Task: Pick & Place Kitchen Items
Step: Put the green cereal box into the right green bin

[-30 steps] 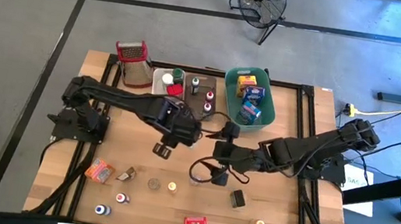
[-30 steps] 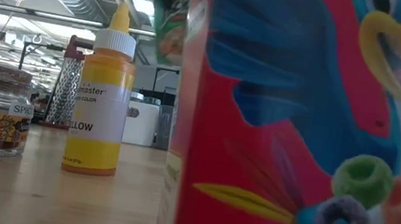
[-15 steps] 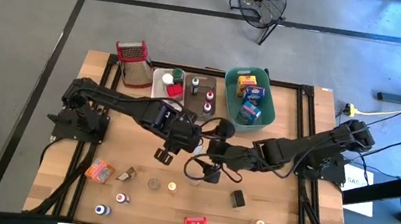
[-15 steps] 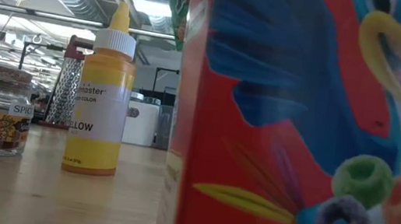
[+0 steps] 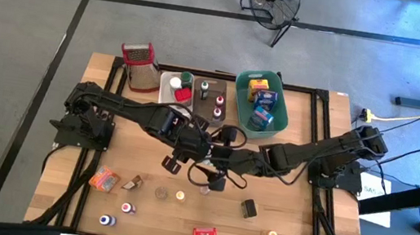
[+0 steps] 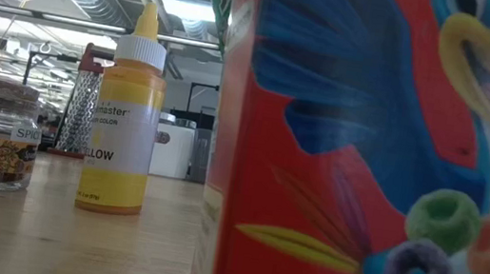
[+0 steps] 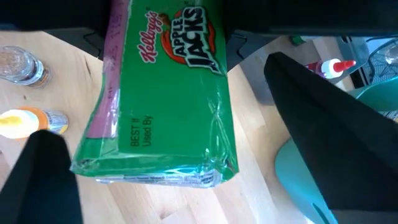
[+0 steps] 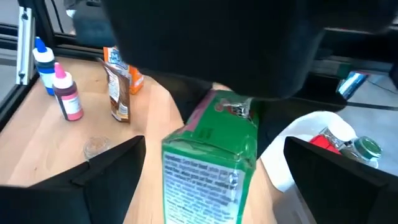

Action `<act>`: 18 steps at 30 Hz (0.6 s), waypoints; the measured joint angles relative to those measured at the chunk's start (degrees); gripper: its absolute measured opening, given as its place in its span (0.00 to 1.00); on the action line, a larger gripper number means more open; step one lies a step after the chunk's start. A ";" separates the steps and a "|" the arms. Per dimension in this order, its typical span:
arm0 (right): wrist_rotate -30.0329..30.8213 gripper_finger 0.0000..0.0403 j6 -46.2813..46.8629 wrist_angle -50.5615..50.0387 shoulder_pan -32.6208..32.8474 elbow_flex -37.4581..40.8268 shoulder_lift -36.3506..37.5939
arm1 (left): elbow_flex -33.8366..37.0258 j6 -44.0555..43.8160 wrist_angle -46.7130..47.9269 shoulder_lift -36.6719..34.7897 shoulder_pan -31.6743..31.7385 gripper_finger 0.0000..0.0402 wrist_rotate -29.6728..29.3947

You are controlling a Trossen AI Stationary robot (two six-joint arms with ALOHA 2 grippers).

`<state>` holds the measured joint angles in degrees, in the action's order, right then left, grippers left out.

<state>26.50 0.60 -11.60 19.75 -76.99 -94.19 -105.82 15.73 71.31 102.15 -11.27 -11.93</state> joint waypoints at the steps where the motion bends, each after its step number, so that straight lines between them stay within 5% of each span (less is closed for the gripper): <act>1: 0.00 0.96 0.00 -0.03 0.00 0.00 0.00 | 0.06 0.04 0.00 0.00 0.01 0.36 -0.01; 8: -0.15 0.93 -0.01 -0.68 -0.03 0.00 0.00 | 0.13 0.07 -0.49 0.00 0.04 0.36 -0.02; 18: -0.13 0.67 -0.02 -0.93 -0.17 0.00 0.00 | 0.17 0.07 -0.62 0.00 0.04 0.36 -0.05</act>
<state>26.37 0.58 -12.53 19.57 -76.99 -94.19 -105.65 15.79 70.69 102.15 -11.22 -11.99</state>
